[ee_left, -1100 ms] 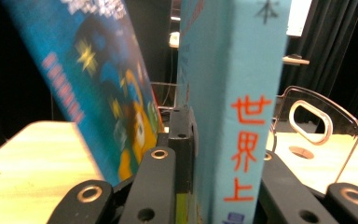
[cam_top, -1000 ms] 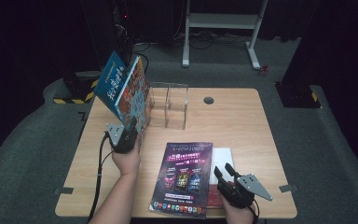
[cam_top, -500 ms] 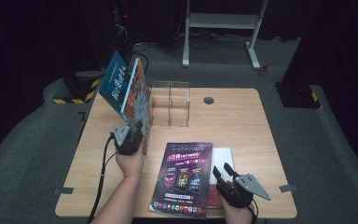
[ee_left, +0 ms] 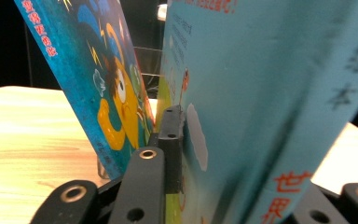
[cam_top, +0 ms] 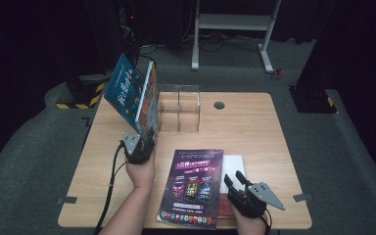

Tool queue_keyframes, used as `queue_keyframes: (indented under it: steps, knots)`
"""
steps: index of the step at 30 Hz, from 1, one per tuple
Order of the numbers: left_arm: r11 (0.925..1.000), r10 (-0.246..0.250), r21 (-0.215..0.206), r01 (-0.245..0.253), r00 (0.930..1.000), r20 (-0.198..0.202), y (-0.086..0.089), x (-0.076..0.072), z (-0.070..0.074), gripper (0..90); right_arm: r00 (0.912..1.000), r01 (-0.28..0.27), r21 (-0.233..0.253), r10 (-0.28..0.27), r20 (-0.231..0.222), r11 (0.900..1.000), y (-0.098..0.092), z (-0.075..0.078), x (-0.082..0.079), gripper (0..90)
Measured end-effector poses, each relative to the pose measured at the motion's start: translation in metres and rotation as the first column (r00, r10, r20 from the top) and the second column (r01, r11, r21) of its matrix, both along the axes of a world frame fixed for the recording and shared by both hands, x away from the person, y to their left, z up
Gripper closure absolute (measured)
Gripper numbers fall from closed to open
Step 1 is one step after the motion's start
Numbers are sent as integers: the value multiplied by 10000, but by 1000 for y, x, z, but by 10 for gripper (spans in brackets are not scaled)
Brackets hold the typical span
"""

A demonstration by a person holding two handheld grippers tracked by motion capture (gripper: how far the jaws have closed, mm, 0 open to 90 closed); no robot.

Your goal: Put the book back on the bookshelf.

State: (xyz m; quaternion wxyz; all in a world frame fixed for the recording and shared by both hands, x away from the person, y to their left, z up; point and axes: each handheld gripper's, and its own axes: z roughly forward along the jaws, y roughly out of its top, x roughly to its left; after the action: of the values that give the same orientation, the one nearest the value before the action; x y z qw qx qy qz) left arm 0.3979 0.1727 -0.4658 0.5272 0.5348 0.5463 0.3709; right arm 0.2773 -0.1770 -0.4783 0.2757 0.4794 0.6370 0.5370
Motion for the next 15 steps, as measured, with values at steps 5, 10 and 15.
queue_keyframes:
  steps: [5,10,15]
  knots:
    - [10000,41,-74,-41,10000,-45,6,0,0,728,10000,12,4,-12,-6,10000,0,0,0,529]
    - [10000,-11,-10,11,9999,-126,13,1,0,739,10000,-20,-24,20,-4,10000,0,0,0,529]
    - [9999,-96,-47,95,9997,-218,20,2,0,738,10000,-24,-28,24,-14,10000,1,-1,0,529]
